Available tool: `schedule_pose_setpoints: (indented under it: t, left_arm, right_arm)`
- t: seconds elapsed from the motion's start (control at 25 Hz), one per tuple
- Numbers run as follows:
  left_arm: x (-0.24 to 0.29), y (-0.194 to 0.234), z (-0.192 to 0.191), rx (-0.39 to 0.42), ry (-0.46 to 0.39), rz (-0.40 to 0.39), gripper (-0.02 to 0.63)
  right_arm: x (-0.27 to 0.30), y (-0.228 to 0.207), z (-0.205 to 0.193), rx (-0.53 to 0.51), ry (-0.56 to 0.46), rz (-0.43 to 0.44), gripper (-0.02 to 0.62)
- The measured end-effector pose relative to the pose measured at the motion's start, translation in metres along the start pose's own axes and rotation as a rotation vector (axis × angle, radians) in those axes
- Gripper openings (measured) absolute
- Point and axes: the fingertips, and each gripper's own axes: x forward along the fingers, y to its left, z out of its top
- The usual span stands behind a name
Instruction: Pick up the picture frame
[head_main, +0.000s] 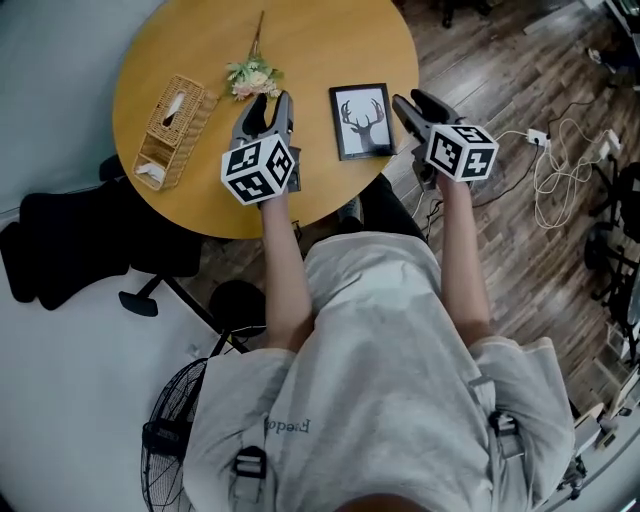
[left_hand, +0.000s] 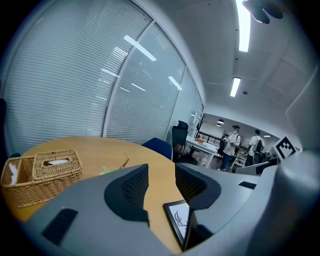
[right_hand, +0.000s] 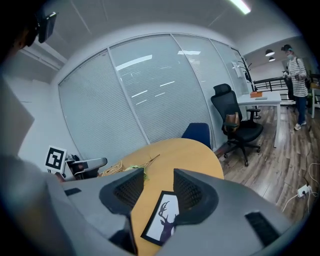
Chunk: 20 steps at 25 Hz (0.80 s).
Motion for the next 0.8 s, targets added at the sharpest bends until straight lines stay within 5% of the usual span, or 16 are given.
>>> schedule_pose_setpoints:
  t: [0.4, 0.6, 0.8]
  left_arm:
    - [0.048, -0.009, -0.030, -0.016, 0.095, -0.001, 0.184]
    - [0.074, -0.019, -0.070, -0.069, 0.181, 0.006, 0.184]
    - [0.096, -0.032, -0.123, -0.033, 0.313, 0.029, 0.186]
  right_arm:
    - [0.041, -0.024, -0.017, -0.008, 0.085, -0.032, 0.192]
    - [0.050, -0.046, -0.048, 0.036, 0.139, -0.081, 0.192]
    - [0.060, -0.073, -0.088, 0.092, 0.214, -0.158, 0.192]
